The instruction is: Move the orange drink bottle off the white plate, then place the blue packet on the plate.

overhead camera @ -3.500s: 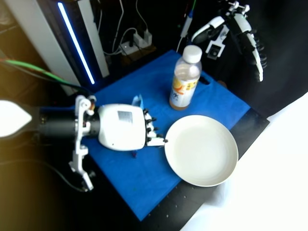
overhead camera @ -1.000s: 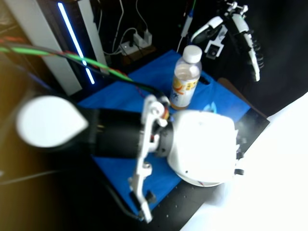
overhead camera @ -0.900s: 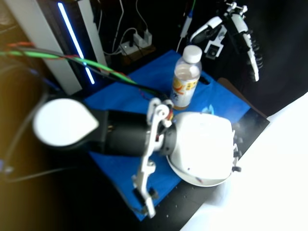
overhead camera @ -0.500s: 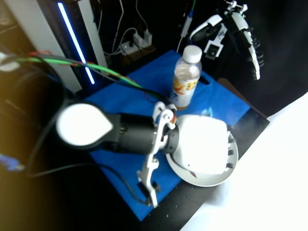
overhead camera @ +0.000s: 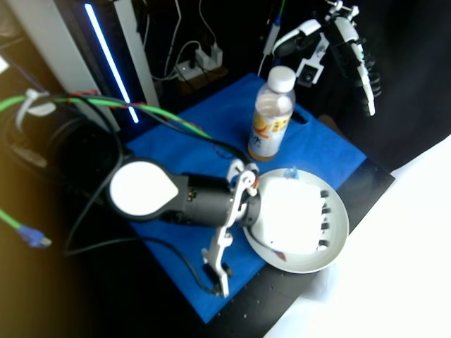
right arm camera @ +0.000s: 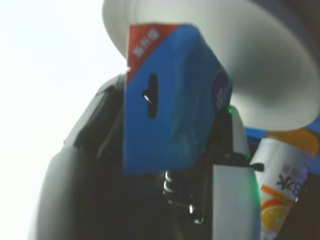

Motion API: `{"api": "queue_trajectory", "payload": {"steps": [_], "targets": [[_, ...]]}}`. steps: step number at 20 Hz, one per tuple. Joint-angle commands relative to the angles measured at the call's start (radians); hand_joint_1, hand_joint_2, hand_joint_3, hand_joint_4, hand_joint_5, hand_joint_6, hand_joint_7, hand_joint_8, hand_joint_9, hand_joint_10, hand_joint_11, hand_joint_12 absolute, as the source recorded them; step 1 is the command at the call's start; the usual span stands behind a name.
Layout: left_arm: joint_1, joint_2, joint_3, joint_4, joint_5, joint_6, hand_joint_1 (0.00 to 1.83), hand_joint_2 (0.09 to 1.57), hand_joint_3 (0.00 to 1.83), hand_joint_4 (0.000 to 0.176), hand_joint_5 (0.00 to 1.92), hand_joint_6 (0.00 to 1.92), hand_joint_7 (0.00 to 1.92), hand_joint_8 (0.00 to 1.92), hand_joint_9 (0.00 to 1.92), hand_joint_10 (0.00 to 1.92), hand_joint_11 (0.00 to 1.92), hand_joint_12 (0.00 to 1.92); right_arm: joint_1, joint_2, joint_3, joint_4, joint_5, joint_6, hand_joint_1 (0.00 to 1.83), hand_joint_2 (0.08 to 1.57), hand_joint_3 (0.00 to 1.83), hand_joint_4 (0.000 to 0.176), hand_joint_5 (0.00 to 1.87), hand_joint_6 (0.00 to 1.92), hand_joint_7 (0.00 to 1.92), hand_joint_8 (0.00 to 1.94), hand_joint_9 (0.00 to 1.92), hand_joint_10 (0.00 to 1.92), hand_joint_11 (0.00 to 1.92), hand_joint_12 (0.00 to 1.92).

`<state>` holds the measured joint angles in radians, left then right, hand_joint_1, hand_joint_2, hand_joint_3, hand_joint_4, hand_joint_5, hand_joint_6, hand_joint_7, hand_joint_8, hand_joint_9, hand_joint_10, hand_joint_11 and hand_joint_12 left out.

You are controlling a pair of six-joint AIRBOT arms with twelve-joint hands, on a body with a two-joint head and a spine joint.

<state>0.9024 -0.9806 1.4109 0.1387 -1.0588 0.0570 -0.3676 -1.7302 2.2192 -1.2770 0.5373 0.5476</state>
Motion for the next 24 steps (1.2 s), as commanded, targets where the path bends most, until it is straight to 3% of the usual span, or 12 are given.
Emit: {"api": "queue_trajectory", "payload": {"steps": [1,5,6,7,8,9,12,15,16,18,19,24], "targets": [[-0.013,0.008,-0.001,-0.039,-0.123,-0.006,0.55,0.71,0.00,0.176,0.00,0.00,0.00,0.00,0.00,0.00,0.00,0.00,0.009,-0.004,0.002,0.039,0.028,0.003,1.24,1.18,0.00,0.000,0.87,1.01,0.84,1.32,0.76,1.14,0.64,1.49],[-0.013,0.015,-0.012,-0.035,-0.137,0.001,0.55,0.71,0.00,0.176,0.00,0.00,0.00,0.00,0.00,0.00,0.00,0.00,0.001,-0.018,0.003,0.017,0.023,0.003,1.19,1.19,0.00,0.007,0.89,1.12,0.80,1.29,0.83,0.56,0.54,1.34],[-0.013,0.016,-0.014,-0.034,-0.140,0.003,0.54,0.71,0.00,0.176,0.00,0.00,0.00,0.00,0.00,0.00,0.00,0.00,-0.003,-0.023,0.006,0.016,0.022,0.003,1.33,1.15,0.00,0.000,0.88,1.07,0.90,1.05,0.87,1.15,0.54,1.25],[-0.013,0.017,-0.015,-0.034,-0.141,0.003,0.54,0.72,0.00,0.176,0.00,0.00,0.00,0.00,0.00,0.00,0.00,0.00,-0.004,-0.025,0.007,0.016,0.022,0.003,1.36,1.15,0.00,0.000,0.84,1.14,0.94,1.00,0.81,1.33,0.41,1.19],[-0.014,0.017,-0.015,-0.034,-0.141,0.004,0.55,0.71,0.00,0.176,0.00,0.00,0.00,0.00,0.00,0.00,0.00,0.00,-0.007,-0.027,0.009,0.016,0.021,0.003,1.26,1.14,0.00,0.000,0.69,0.52,0.78,0.43,0.54,0.65,0.09,1.13],[-0.014,0.017,-0.015,-0.034,-0.141,0.004,0.55,0.71,0.00,0.176,0.00,0.00,0.00,0.00,0.00,0.00,0.00,0.00,-0.008,-0.028,0.009,0.016,0.021,0.003,1.23,1.12,0.00,0.000,0.70,0.20,0.76,0.16,0.50,0.35,0.02,1.22],[-0.013,0.016,-0.015,-0.034,-0.140,0.005,0.58,0.72,0.00,0.176,0.00,0.00,0.00,0.00,0.00,0.00,0.00,0.00,-0.010,-0.030,0.008,0.015,0.021,0.003,1.13,1.02,0.00,0.000,0.59,0.00,0.68,0.00,0.52,0.19,0.17,1.37],[-0.013,0.016,-0.015,-0.034,-0.140,0.006,0.58,0.71,0.00,0.176,0.00,0.00,0.00,0.00,0.00,0.00,0.00,0.00,-0.010,-0.030,0.009,0.015,0.021,0.003,1.07,0.99,0.00,0.032,0.41,0.00,0.60,0.01,0.51,0.15,0.16,1.41],[-0.013,0.016,-0.015,-0.034,-0.140,0.006,0.56,0.72,0.00,0.176,0.00,0.00,0.00,0.00,0.00,0.00,0.00,0.00,-0.010,-0.030,0.009,0.015,0.021,0.003,1.07,0.94,0.00,0.059,0.34,0.00,0.58,0.00,0.49,0.14,0.12,1.40],[-0.013,0.016,-0.015,-0.034,-0.139,0.007,0.56,0.71,0.00,0.176,0.00,0.00,0.00,0.00,0.00,0.00,0.00,0.00,-0.010,-0.030,0.010,0.015,0.021,0.003,0.96,0.91,0.00,0.155,0.11,0.00,0.29,0.00,0.27,0.02,0.00,1.10],[-0.013,0.016,-0.015,-0.034,-0.139,0.007,0.56,0.71,0.00,0.176,0.00,0.00,0.00,0.00,0.00,0.00,0.00,0.00,-0.010,-0.031,0.010,0.015,0.022,0.003,0.91,0.90,0.00,0.172,0.02,0.00,0.22,0.00,0.22,0.01,0.00,0.98],[-0.012,0.015,-0.013,-0.035,-0.137,0.007,0.61,0.73,0.00,0.176,0.00,0.00,0.00,0.00,0.00,0.00,0.00,0.00,-0.009,-0.032,0.010,0.023,0.028,0.003,0.84,0.63,0.00,0.176,0.00,0.00,0.01,0.00,0.05,0.02,0.00,0.20]]}}
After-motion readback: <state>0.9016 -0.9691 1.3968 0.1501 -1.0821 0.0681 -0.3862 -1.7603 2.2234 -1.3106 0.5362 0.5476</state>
